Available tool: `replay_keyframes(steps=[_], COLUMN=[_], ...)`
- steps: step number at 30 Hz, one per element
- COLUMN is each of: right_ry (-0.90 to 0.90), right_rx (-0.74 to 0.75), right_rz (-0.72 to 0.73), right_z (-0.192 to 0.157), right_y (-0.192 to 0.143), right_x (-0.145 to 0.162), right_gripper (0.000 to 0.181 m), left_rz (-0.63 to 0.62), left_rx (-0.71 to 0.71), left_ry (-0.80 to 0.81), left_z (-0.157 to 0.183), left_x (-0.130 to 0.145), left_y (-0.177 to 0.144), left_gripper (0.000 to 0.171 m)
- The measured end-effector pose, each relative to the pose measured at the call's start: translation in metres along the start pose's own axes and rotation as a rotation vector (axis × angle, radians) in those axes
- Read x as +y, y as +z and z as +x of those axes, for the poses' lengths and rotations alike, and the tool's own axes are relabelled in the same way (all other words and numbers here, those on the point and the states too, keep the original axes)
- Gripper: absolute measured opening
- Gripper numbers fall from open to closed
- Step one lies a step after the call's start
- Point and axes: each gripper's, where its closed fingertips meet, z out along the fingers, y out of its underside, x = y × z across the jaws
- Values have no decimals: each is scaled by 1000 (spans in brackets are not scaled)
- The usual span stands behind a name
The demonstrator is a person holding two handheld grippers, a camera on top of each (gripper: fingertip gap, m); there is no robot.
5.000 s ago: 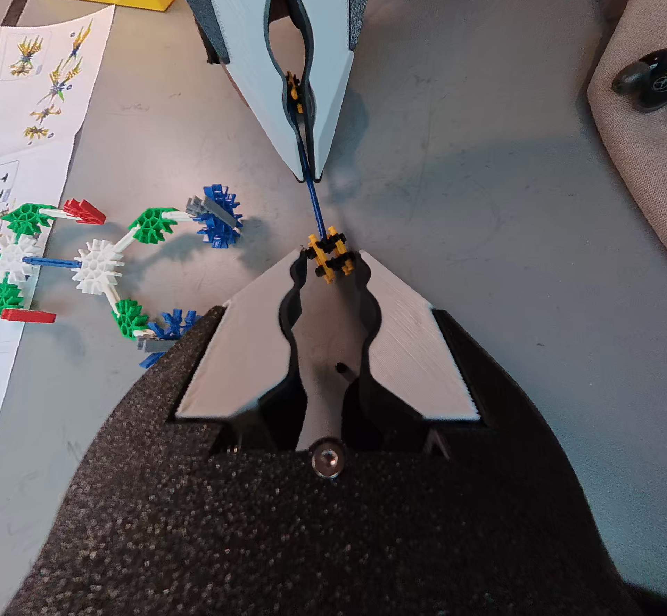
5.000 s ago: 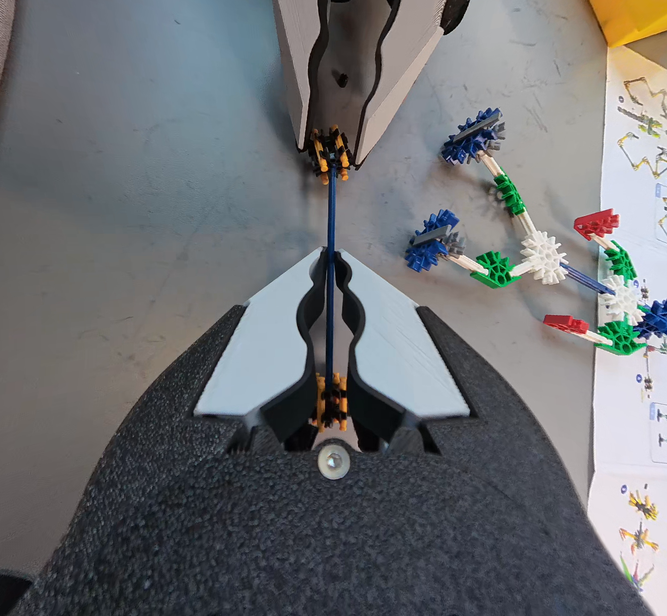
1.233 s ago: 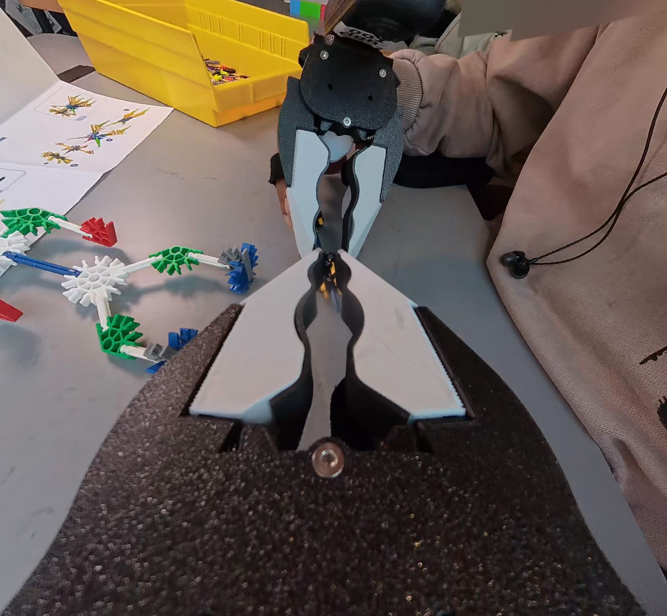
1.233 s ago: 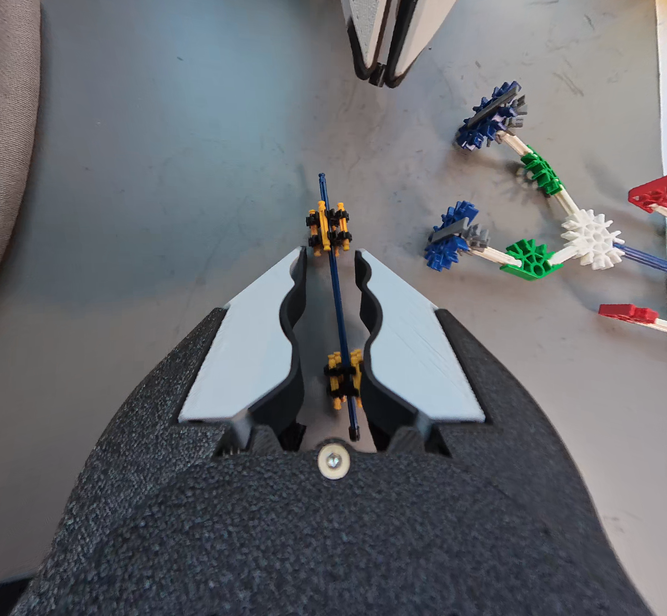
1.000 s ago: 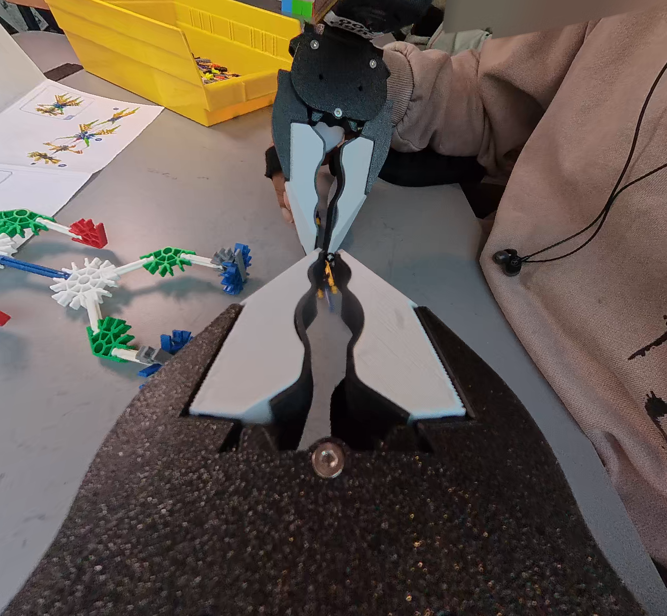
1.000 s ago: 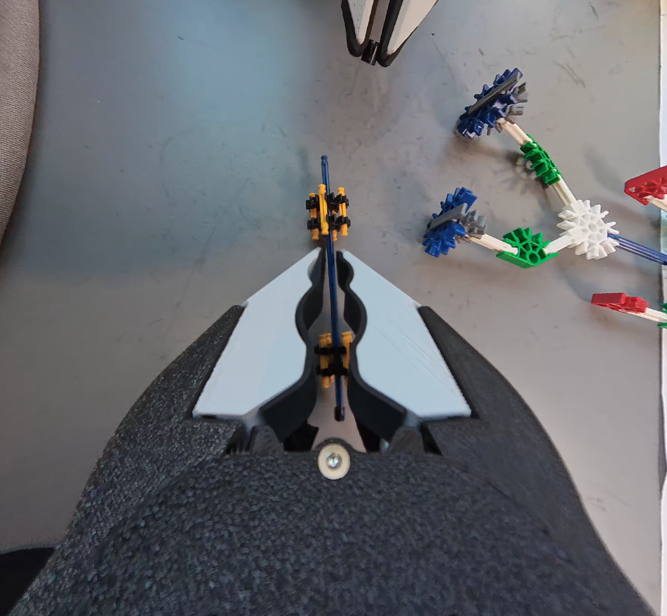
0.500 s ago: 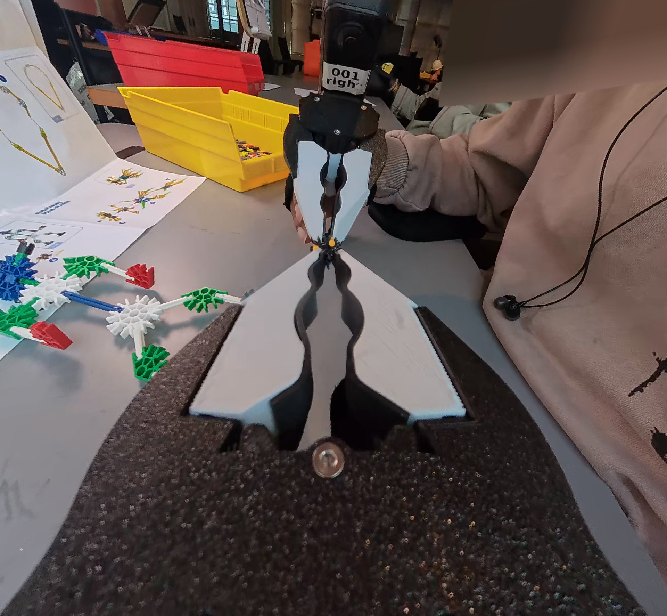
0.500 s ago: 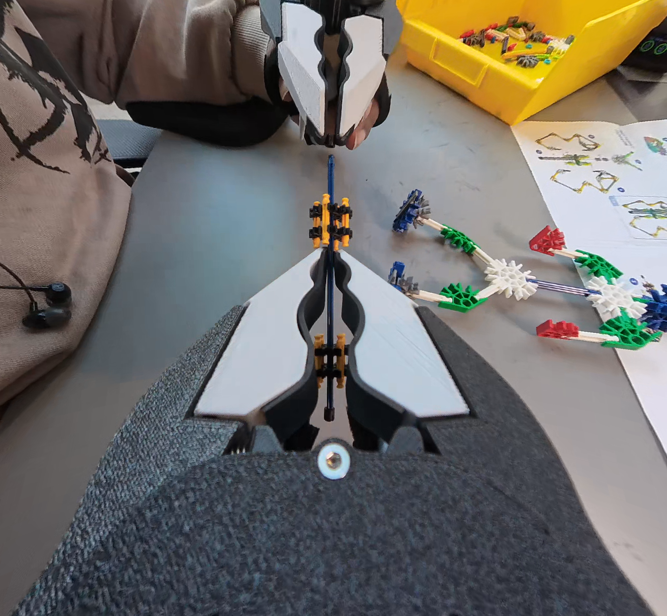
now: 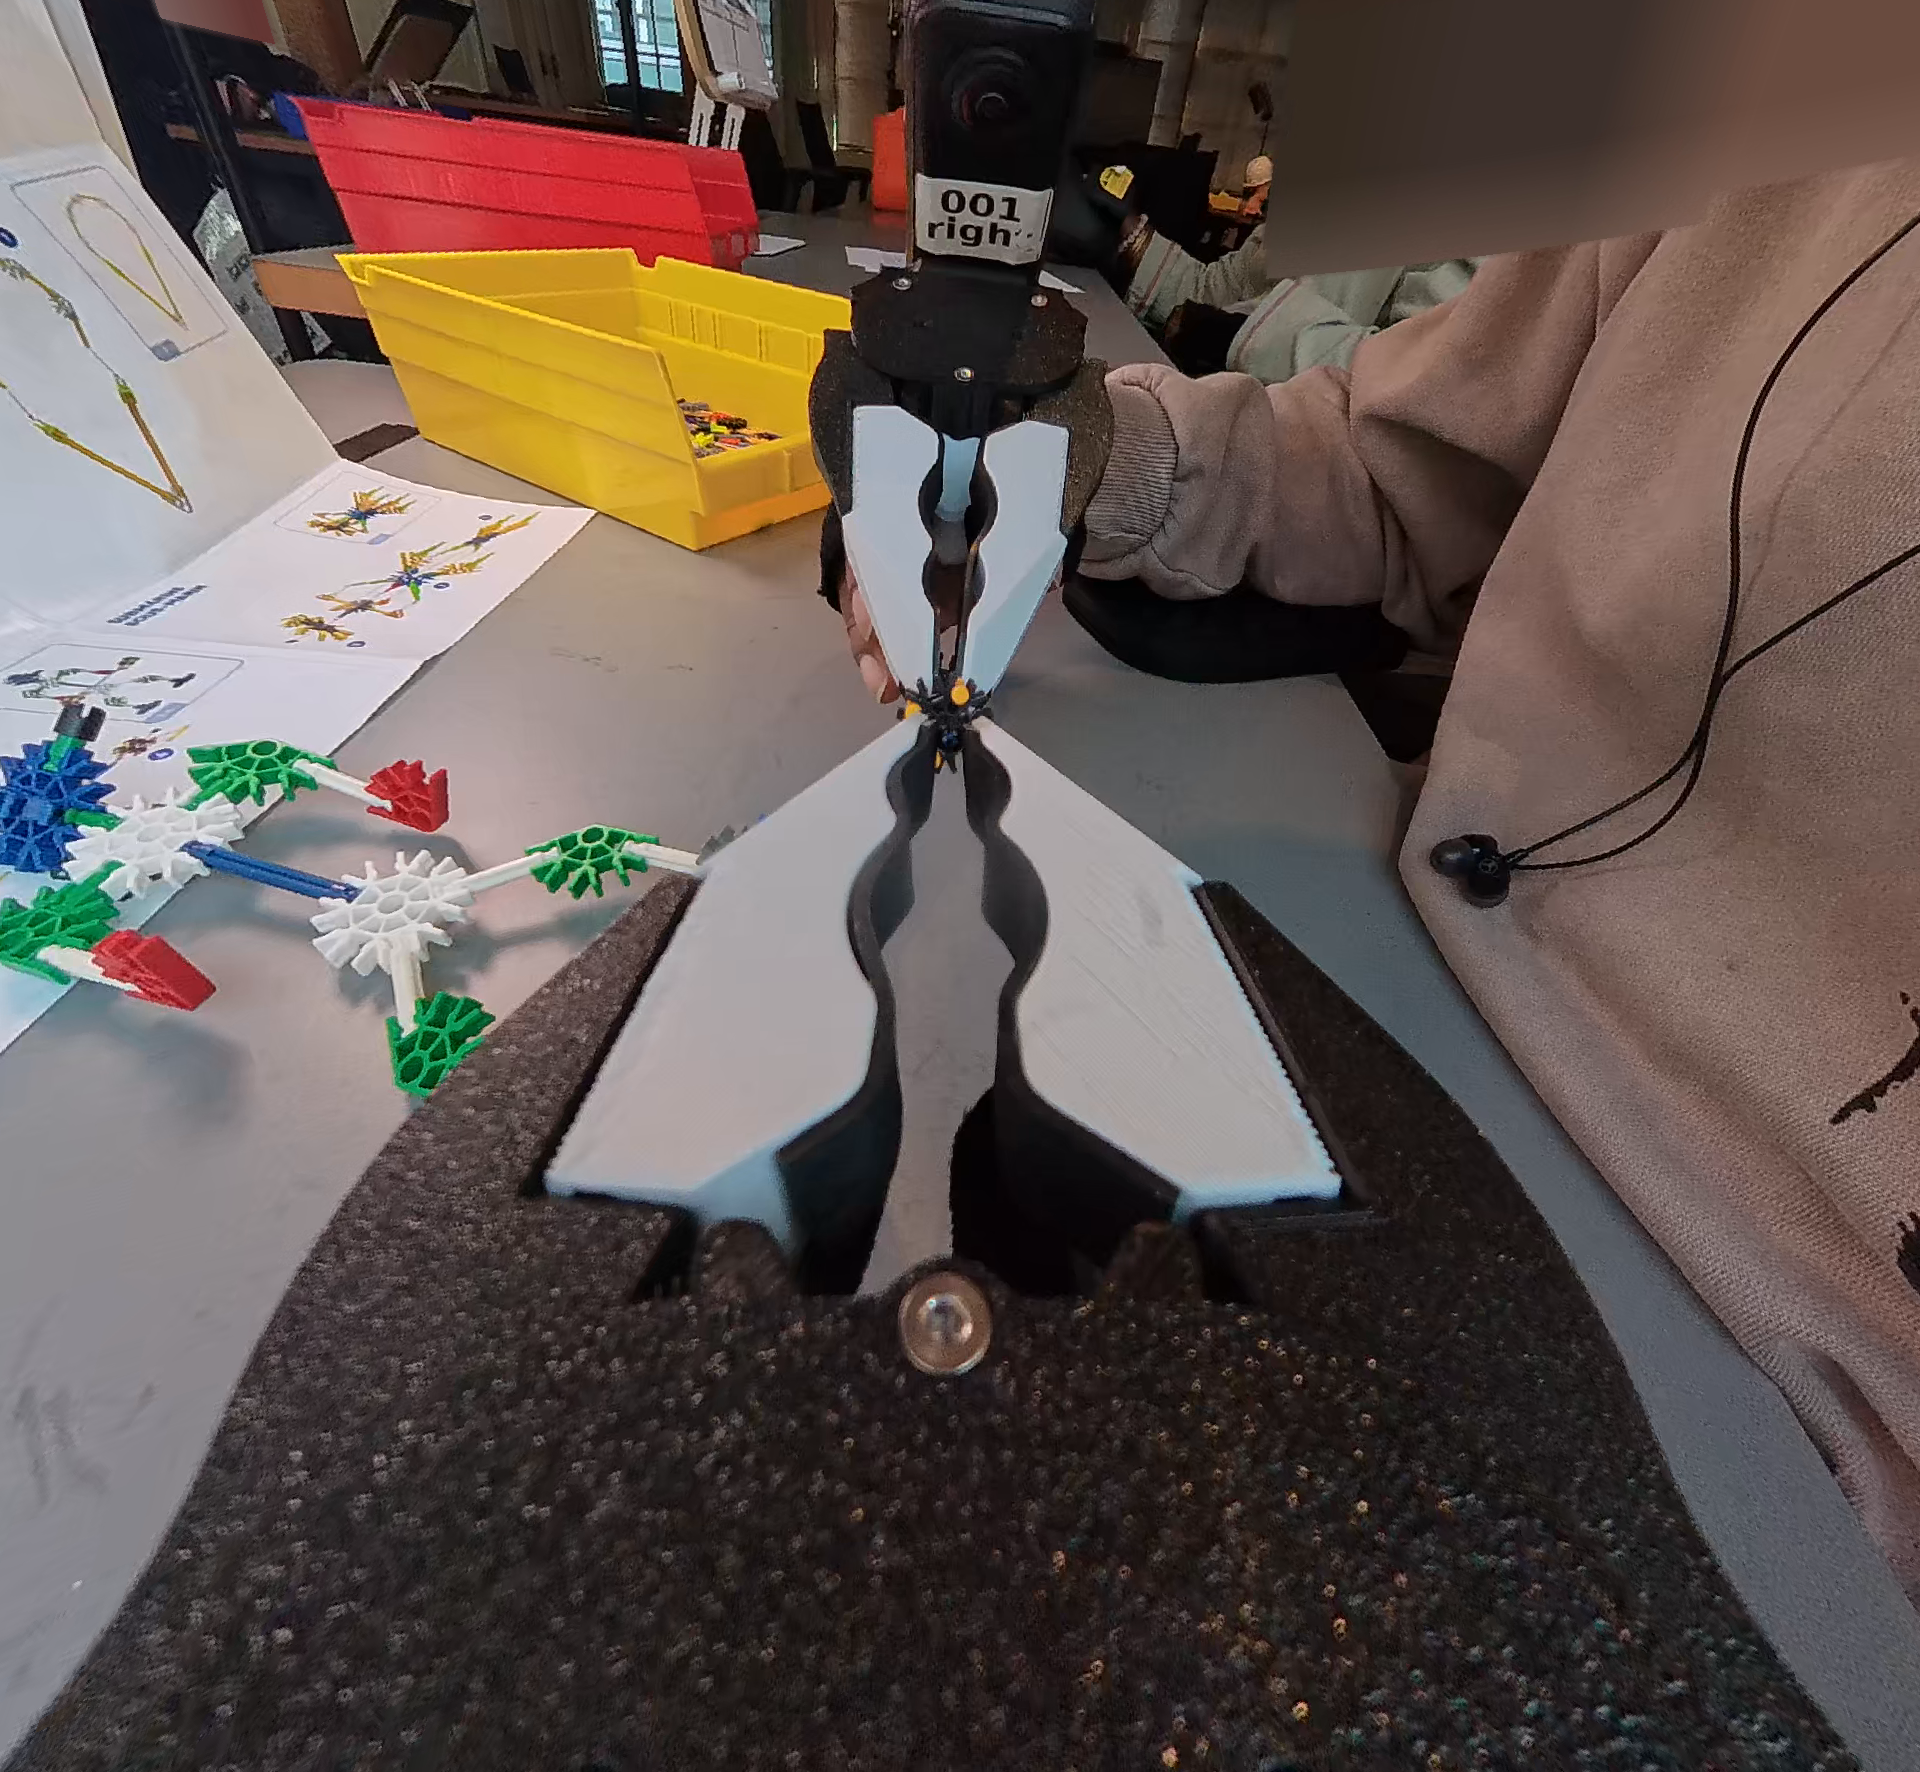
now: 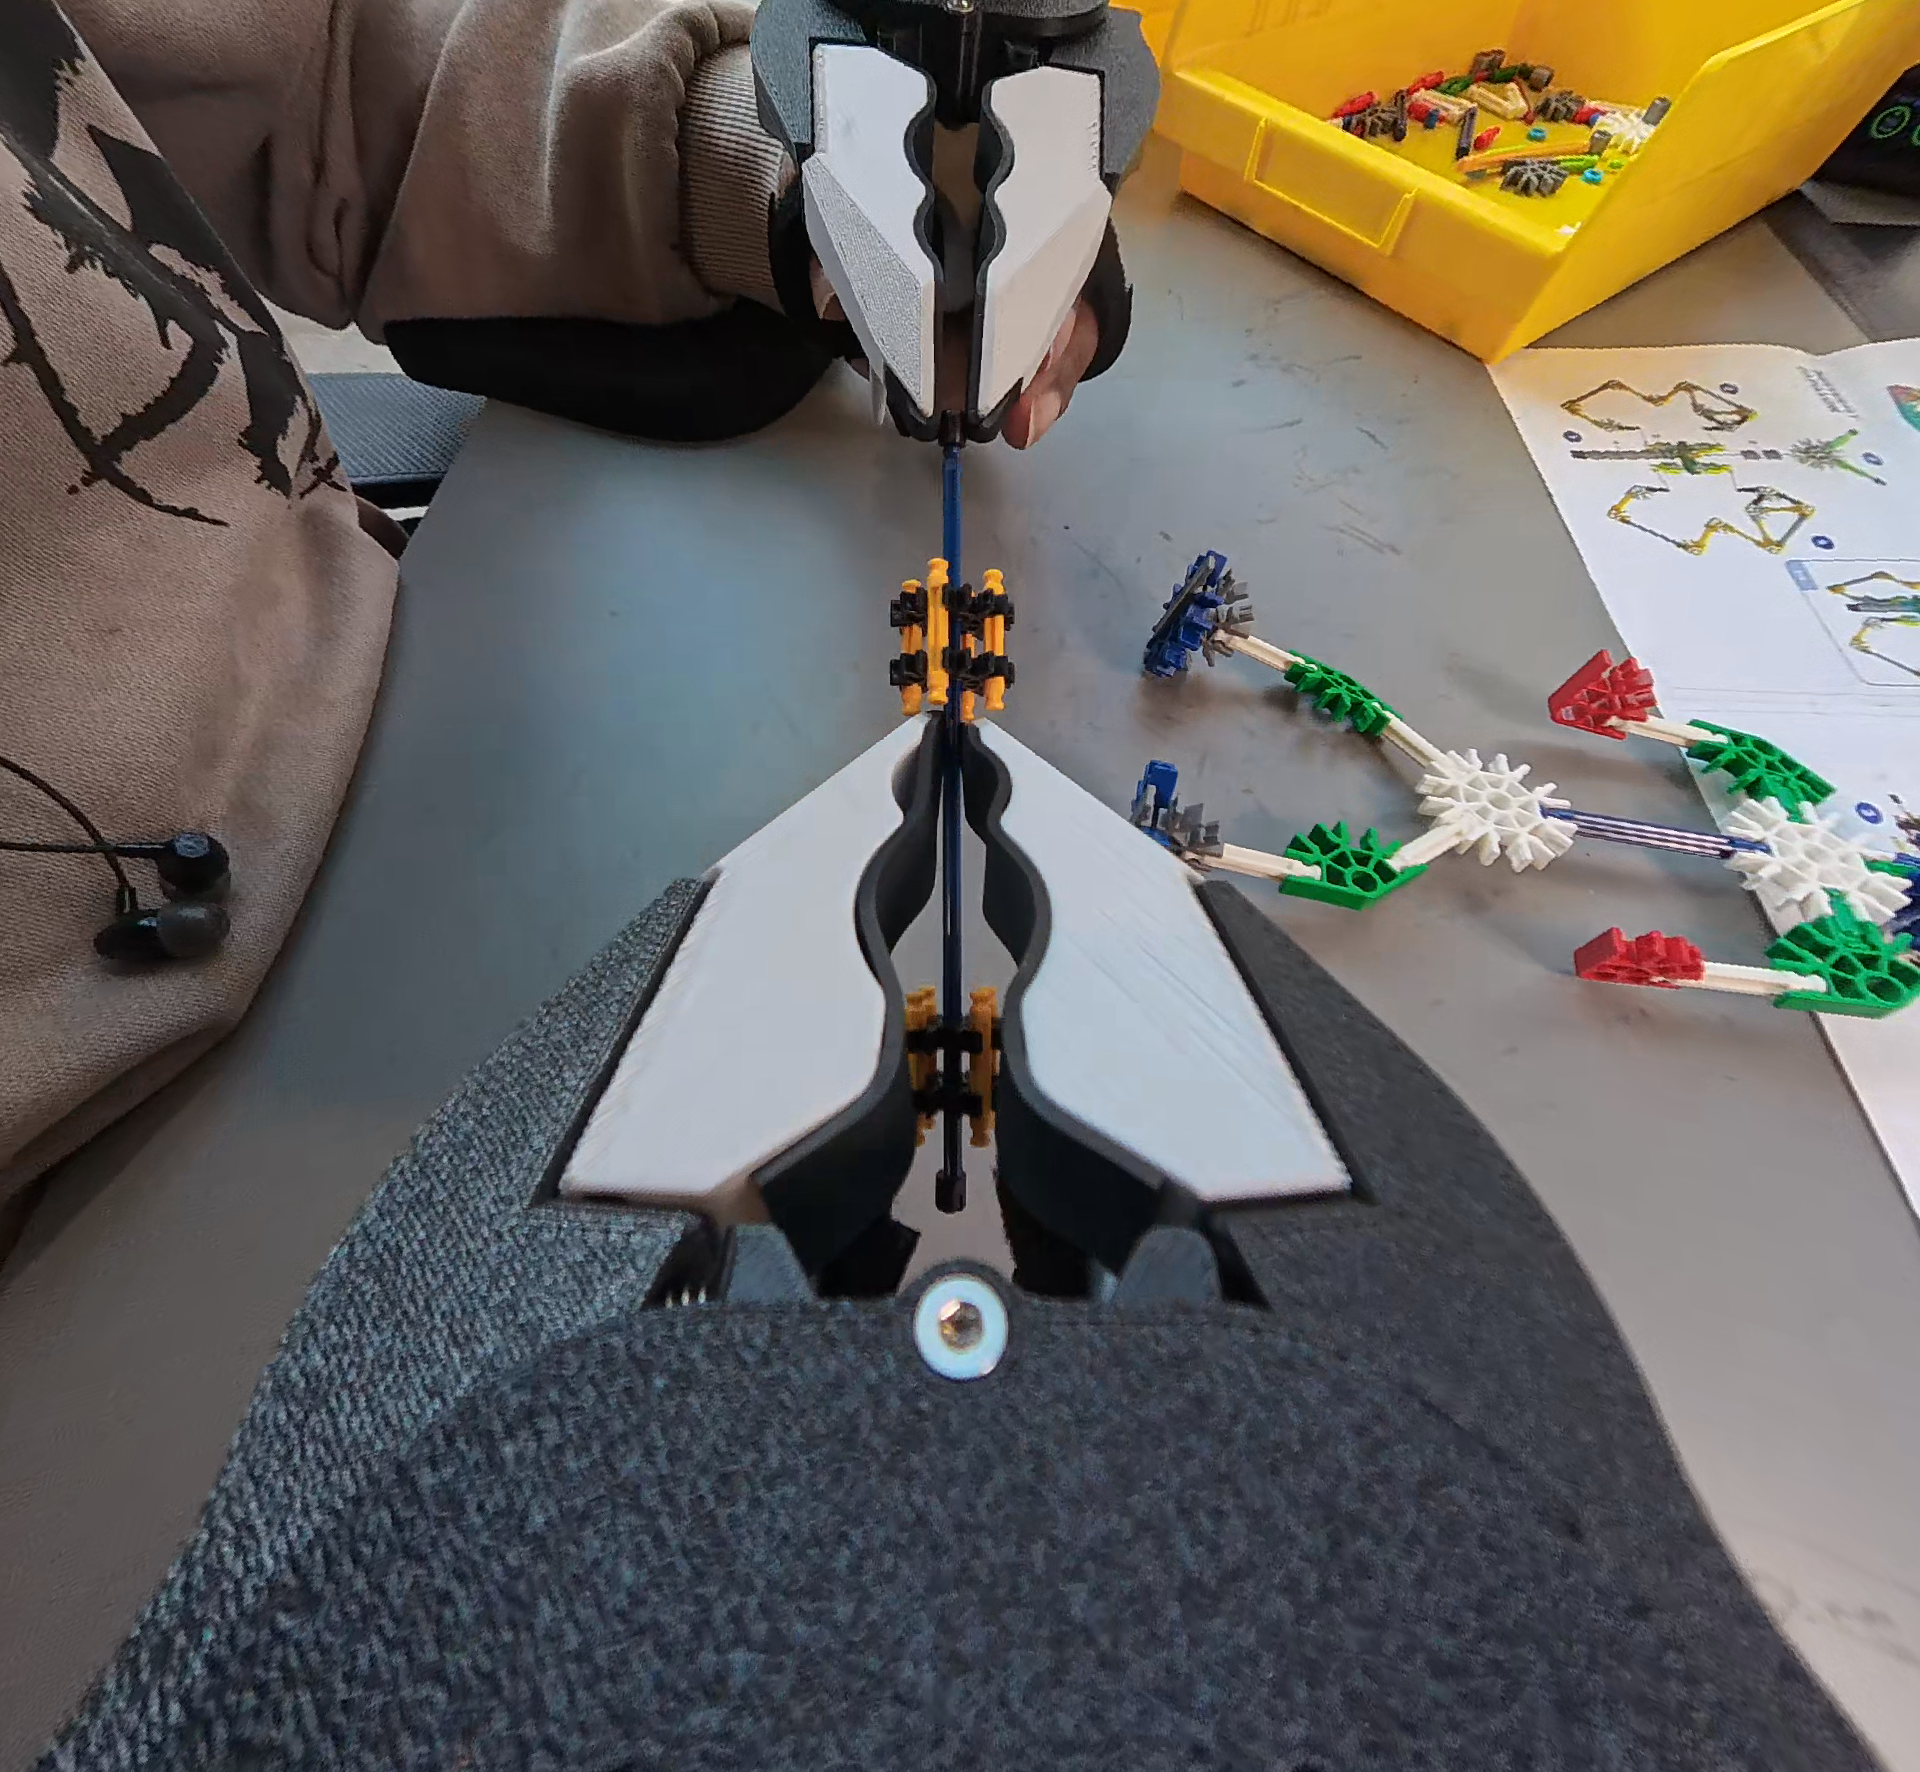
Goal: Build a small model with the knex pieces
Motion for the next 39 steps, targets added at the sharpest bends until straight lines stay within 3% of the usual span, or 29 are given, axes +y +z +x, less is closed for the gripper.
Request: replay_keyframes(steps=[15, 18, 25, 39], right_ry=[20, 5, -12, 14], right_rx=[-15, -7, -20, -57], right_rz=[65, 51, 34, 29], right_z=[-5, -5, -13, -19], right_y=[5, 6, 17, 27], right_x=[-12, -9, -8, -3], right_gripper=[1, 0, 0, 0], left_rz=[34, -24, 11, -83], left_rx=[-11, -4, 33, 23], left_ry=[40, 64, 71, 115], left_z=[0, 1, 9, 10], left_x=[-8, 0, -7, 2], left_y=[-4, -5, -5, -7], left_gripper=[5, 4, 4, 4])
